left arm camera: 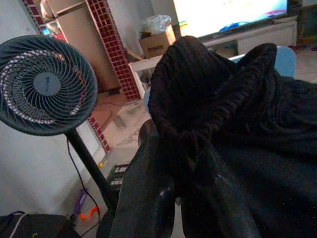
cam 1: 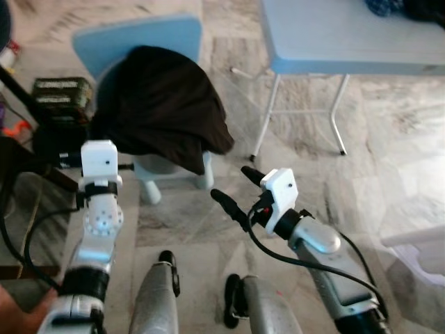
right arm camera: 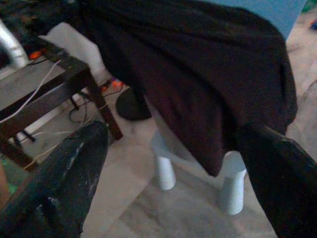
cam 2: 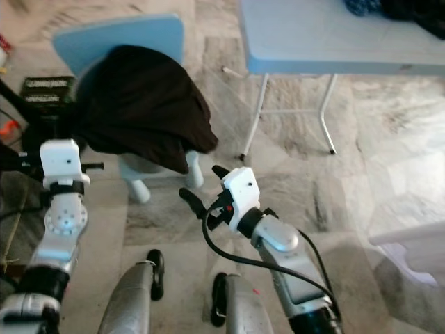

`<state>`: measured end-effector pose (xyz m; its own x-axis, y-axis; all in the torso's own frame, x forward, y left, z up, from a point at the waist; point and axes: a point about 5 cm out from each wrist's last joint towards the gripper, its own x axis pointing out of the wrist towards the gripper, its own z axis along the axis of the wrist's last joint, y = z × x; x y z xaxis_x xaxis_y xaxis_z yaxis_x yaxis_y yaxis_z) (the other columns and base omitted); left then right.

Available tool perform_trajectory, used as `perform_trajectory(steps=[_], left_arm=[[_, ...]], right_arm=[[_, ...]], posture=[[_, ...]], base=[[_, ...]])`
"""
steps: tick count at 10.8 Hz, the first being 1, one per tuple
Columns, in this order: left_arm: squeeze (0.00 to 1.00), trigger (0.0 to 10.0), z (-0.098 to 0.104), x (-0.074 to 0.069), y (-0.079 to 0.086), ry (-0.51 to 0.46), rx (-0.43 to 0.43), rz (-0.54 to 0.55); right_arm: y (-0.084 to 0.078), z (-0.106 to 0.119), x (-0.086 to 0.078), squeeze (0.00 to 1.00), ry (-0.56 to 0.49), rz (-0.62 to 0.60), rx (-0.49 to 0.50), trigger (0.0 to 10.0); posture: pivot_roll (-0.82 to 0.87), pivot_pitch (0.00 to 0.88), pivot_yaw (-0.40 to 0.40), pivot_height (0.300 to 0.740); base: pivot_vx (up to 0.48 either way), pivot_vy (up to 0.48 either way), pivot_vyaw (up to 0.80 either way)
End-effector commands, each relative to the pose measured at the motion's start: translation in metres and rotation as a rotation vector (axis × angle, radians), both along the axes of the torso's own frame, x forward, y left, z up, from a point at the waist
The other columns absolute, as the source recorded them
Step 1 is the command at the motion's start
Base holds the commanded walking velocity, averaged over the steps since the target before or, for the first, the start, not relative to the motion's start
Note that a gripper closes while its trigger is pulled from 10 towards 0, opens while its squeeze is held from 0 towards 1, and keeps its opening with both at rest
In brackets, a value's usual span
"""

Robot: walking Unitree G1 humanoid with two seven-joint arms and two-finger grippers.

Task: Hang hanger

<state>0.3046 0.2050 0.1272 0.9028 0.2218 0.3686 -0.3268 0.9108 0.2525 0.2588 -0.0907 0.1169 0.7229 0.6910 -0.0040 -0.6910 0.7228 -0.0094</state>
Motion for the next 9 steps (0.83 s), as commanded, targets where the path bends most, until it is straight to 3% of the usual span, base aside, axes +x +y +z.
perform_trajectory(steps=[1,2,3,4,5,6,7,8,9], left_arm=[[0.00,0.0,0.004,-0.002,-0.004,0.000,0.001,-0.012],[0.00,0.5,0.006,-0.002,-0.006,0.013,0.004,-0.004],[0.00,10.0,0.008,-0.006,-0.009,0.028,0.014,0.008],[0.00,0.0,0.010,-0.014,-0.009,0.011,-0.029,-0.023],[0.00,0.0,0.006,-0.020,-0.012,0.037,-0.038,-0.046],[0.00,0.0,-0.010,-0.032,-0.030,0.100,-0.022,-0.150],[0.00,2.4,-0.020,-0.037,-0.037,0.167,-0.019,-0.146],[0.00,10.0,-0.023,-0.035,-0.041,0.191,-0.082,-0.137],[0.00,10.0,-0.020,-0.030,-0.048,0.195,-0.128,-0.150]], right_arm=[[-0.002,-0.004,0.001,0.00,-0.005,-0.023,-0.013,10.0],[-0.004,-0.005,0.004,0.00,-0.019,-0.045,-0.018,10.0],[-0.008,-0.005,0.011,0.00,-0.040,-0.091,-0.024,10.0],[-0.012,-0.006,0.011,0.00,-0.046,-0.127,-0.021,10.0],[-0.016,-0.009,0.010,0.00,-0.035,-0.175,-0.008,10.0],[-0.026,-0.011,0.010,0.00,-0.041,-0.271,-0.006,10.0],[-0.034,-0.011,0.010,0.00,-0.060,-0.335,-0.016,10.0],[-0.051,-0.010,0.016,0.00,-0.069,-0.462,-0.001,10.0],[-0.067,-0.014,0.022,0.00,-0.039,-0.598,0.022,10.0]], posture=[[0.06,0.190,-0.047,0.740],[0.06,0.186,-0.042,0.740],[0.07,0.189,-0.032,0.740],[0.06,0.203,-0.028,0.740],[0.05,0.205,-0.028,0.740],[0.04,0.213,-0.036,0.740],[0.04,0.208,-0.034,0.740],[0.05,0.198,-0.038,0.740],[0.05,0.193,-0.039,0.740]], base=[[0.000,0.000,0.00],[0.000,0.000,0.00],[0.000,0.000,0.00],[0.000,0.000,0.00],[0.000,0.000,0.00],[0.000,0.000,0.00],[0.000,0.000,0.00],[0.000,0.000,0.00],[0.000,0.000,0.00]])
